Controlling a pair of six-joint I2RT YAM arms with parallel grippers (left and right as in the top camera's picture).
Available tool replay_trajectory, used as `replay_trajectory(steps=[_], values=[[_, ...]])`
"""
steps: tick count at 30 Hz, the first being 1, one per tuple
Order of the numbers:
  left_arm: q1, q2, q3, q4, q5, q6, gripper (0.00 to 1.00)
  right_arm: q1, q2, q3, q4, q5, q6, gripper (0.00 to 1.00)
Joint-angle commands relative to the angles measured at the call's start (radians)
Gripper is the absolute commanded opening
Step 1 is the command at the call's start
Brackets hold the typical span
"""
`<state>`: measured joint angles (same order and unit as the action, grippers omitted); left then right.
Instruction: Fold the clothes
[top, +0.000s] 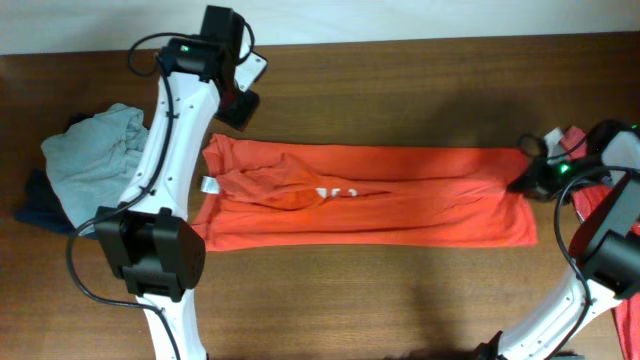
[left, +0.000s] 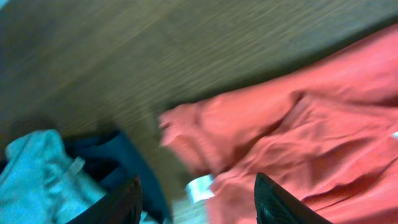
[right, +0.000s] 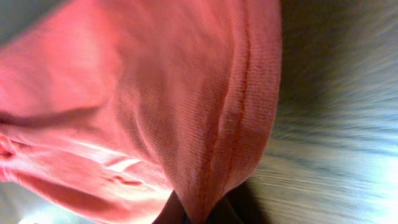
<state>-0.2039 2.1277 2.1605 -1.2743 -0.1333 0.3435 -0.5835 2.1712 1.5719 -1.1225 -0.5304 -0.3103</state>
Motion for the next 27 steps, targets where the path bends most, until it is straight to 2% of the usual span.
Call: replay_trajectory(steps=[1, 6, 7, 11, 19, 27], values=[[0.024, -0.004, 0.092, -0.045, -0.025, -0.013, 0.58, -0.005, -0.160, 0.107, -0.003, 0.061, 0.078, 0.04], [0.047, -0.004, 0.224, -0.117, -0.024, -0.018, 0.58, 0.033, -0.275, 0.140, -0.017, 0.060, 0.111, 0.04], [0.055, -0.005, 0.293, -0.138, -0.021, -0.026, 0.60, 0.091, -0.311, 0.140, -0.047, 0.061, 0.114, 0.04], [0.056, -0.006, 0.370, -0.158, -0.021, -0.036, 0.62, 0.210, -0.307, 0.133, -0.078, 0.104, 0.138, 0.04], [0.056, -0.008, 0.384, -0.177, -0.021, -0.037, 0.62, 0.489, -0.261, 0.120, -0.125, 0.180, 0.225, 0.04], [0.056, -0.008, 0.384, -0.178, -0.013, -0.037, 0.62, 0.798, -0.198, 0.120, -0.085, 0.204, 0.377, 0.05]])
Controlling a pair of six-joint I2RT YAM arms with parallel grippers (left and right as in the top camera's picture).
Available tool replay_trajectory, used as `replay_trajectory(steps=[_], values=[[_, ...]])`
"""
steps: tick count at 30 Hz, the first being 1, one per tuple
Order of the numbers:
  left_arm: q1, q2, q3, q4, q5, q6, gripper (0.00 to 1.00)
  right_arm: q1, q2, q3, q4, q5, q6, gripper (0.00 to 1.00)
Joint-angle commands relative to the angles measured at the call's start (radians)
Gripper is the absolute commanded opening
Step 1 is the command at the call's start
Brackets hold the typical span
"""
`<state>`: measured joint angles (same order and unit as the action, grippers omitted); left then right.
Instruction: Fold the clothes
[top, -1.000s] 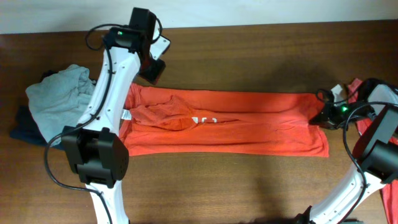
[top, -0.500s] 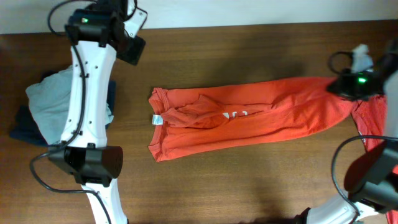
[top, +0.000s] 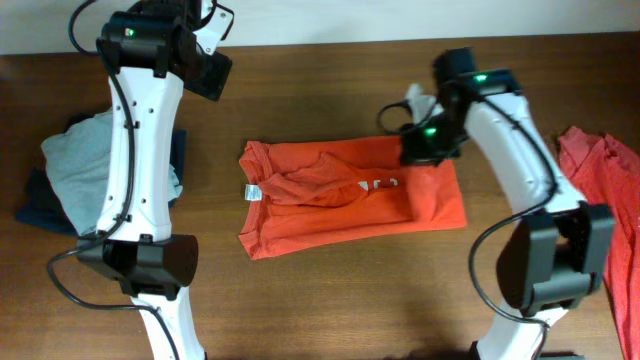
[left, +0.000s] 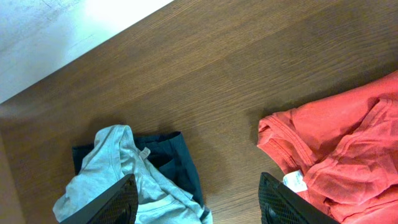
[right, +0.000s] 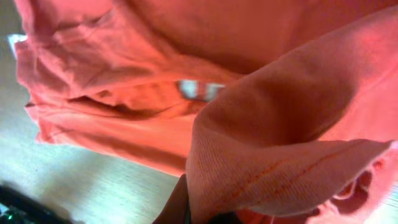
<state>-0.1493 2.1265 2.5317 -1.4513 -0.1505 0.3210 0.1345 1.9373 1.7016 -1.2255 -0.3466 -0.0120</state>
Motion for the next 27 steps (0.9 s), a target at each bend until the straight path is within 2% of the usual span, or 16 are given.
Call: replay_trajectory(steps=[1, 8, 10, 13, 19, 21, 24, 26, 27], values=[[0.002, -0.007, 0.013, -0.001, 0.005, -0.014, 0.62, 0.100, 0.046, -0.010, 0.030, 0.012, 0.081, 0.05], [0.002, -0.007, 0.013, -0.001, 0.005, -0.014, 0.62, 0.222, 0.118, -0.010, 0.103, -0.024, 0.132, 0.07], [0.002, -0.007, 0.013, -0.002, 0.006, -0.018, 0.62, 0.246, 0.131, -0.010, 0.130, -0.031, 0.148, 0.24], [0.002, -0.007, 0.013, 0.000, 0.031, -0.018, 0.62, 0.267, 0.132, -0.008, 0.169, -0.103, 0.103, 0.36], [0.002, -0.007, 0.013, -0.001, 0.031, -0.018, 0.62, 0.203, 0.089, 0.030, 0.155, -0.081, 0.080, 0.44], [0.002, -0.007, 0.013, -0.002, 0.031, -0.018, 0.62, 0.155, 0.083, 0.031, 0.126, -0.046, 0.087, 0.38], [0.002, -0.007, 0.013, -0.002, 0.031, -0.018, 0.62, 0.077, 0.091, 0.011, 0.061, 0.006, 0.098, 0.15], [0.002, -0.007, 0.013, -0.002, 0.031, -0.018, 0.62, 0.041, 0.101, -0.021, 0.055, 0.007, 0.098, 0.13], [0.002, -0.007, 0.013, -0.001, 0.031, -0.018, 0.62, 0.021, 0.114, -0.060, 0.076, 0.007, 0.099, 0.08]])
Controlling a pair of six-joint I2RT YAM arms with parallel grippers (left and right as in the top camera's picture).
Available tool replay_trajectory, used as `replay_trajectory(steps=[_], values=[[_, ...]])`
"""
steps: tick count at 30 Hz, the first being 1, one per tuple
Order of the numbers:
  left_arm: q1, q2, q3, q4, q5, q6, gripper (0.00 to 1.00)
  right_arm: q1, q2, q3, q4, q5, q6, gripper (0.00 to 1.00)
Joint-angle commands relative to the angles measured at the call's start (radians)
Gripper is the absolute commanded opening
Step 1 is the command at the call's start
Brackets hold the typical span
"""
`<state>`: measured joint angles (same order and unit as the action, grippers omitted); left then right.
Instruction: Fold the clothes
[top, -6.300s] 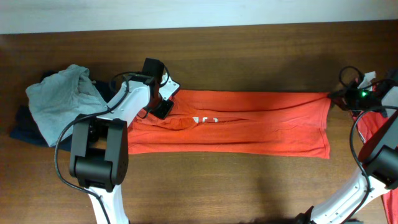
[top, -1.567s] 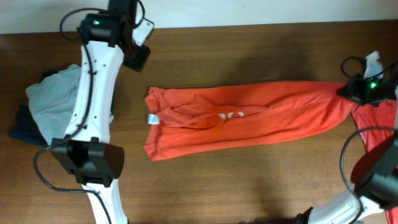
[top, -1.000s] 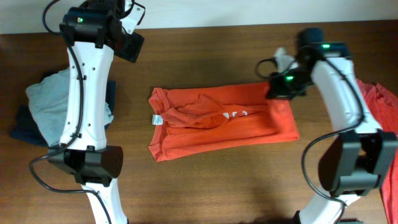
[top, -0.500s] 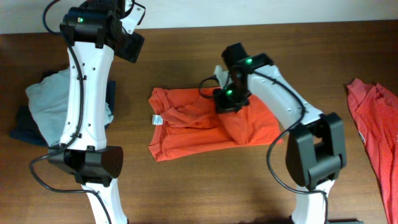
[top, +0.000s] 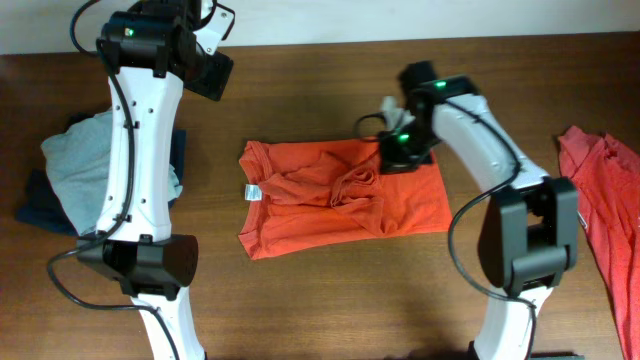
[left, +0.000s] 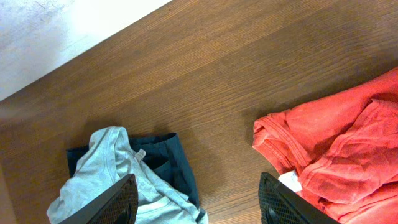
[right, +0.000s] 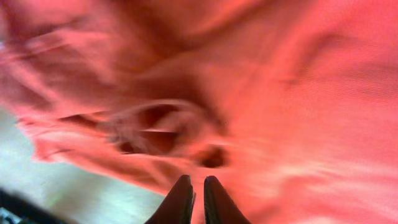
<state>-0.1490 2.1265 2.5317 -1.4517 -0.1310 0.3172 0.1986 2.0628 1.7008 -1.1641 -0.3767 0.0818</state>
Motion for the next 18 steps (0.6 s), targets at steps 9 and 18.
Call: replay_trajectory(steps=[9, 18], values=[[0.002, -0.007, 0.013, -0.011, 0.011, -0.014, 0.62, -0.020, 0.014, -0.279, 0.266, -0.047, 0.089, 0.04], [0.002, -0.006, 0.013, -0.019, 0.011, -0.014, 0.62, 0.061, 0.014, -0.293, 0.715, -0.383, 0.167, 0.04]])
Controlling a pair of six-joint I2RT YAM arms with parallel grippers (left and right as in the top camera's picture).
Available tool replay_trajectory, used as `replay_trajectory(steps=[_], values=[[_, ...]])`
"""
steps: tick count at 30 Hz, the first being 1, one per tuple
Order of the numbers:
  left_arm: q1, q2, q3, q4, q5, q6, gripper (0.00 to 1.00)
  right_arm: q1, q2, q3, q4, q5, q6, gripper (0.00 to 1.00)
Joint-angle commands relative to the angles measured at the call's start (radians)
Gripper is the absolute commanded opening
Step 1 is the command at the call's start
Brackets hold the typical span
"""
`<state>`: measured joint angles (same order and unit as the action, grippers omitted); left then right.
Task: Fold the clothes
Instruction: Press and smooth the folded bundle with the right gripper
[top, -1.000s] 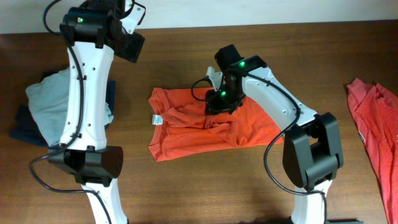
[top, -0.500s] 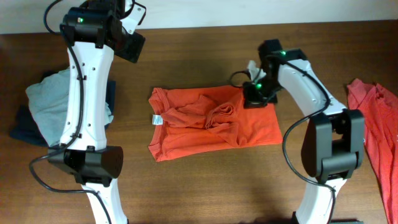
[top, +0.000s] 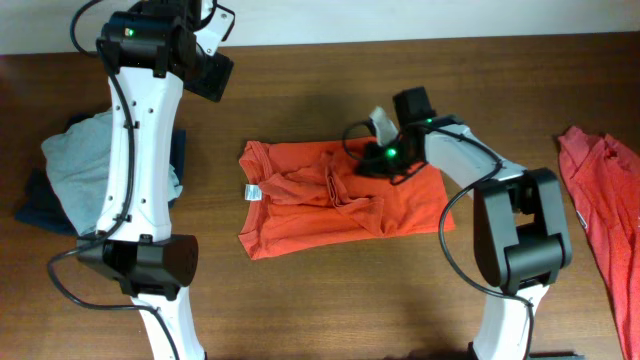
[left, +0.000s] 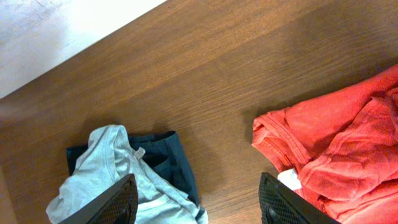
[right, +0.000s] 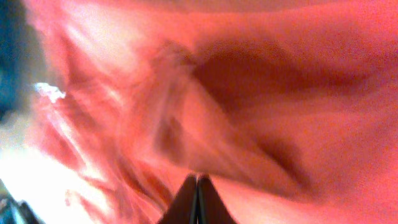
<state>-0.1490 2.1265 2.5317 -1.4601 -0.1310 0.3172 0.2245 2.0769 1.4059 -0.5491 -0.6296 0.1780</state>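
Note:
The orange shirt (top: 400, 205) lies folded in half at mid-table, its collar and white label (top: 253, 192) at the left end. My right gripper (top: 372, 162) rests low on the shirt's upper middle, beside a crumpled ridge. In the right wrist view its fingertips (right: 198, 178) are together over blurred orange cloth (right: 280, 93), and no cloth shows between them. My left gripper (top: 212, 78) hangs high over the back left of the table. Its fingers (left: 106, 202) are spread wide, with nothing between them and the shirt's collar (left: 336, 143) below to the right.
A heap of grey-blue clothes (top: 95, 155) on a dark blue garment (left: 177, 165) sits at the left edge. A red garment (top: 600, 190) lies at the right edge. The table's far edge (left: 74, 62) meets a white wall.
My right gripper has moved down and left across the shirt, and its fingertips, slightly apart before, are now together. The crumpled ridge in the shirt sits further left. The left arm has not moved.
The shirt first lay stretched across the table, my right gripper shut on its right end and the left one open at the collar. Then the right end was over the middle and the left arm up at the back. Then the right fingers were off the cloth.

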Motion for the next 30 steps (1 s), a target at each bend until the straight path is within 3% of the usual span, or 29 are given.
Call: replay_trajectory(steps=[1, 4, 7, 15, 20, 30], values=[[0.002, -0.006, 0.013, -0.015, 0.011, -0.014, 0.62, 0.039, 0.000, 0.002, 0.130, -0.130, 0.075, 0.04], [0.002, -0.006, 0.013, -0.020, 0.011, -0.014, 0.62, 0.041, -0.001, 0.007, 0.201, -0.130, 0.075, 0.04], [0.002, -0.007, 0.013, -0.019, 0.011, -0.014, 0.62, 0.007, -0.003, 0.043, 0.076, -0.125, 0.063, 0.04], [0.002, -0.006, 0.013, -0.030, 0.011, -0.014, 0.66, -0.154, -0.019, 0.121, -0.348, -0.112, -0.175, 0.04], [0.002, -0.007, 0.013, -0.038, 0.011, -0.014, 0.66, -0.177, -0.019, 0.113, -0.503, 0.079, -0.175, 0.04], [0.002, -0.006, 0.013, -0.037, 0.011, -0.014, 0.66, -0.047, -0.017, -0.046, -0.455, 0.103, -0.145, 0.04]])
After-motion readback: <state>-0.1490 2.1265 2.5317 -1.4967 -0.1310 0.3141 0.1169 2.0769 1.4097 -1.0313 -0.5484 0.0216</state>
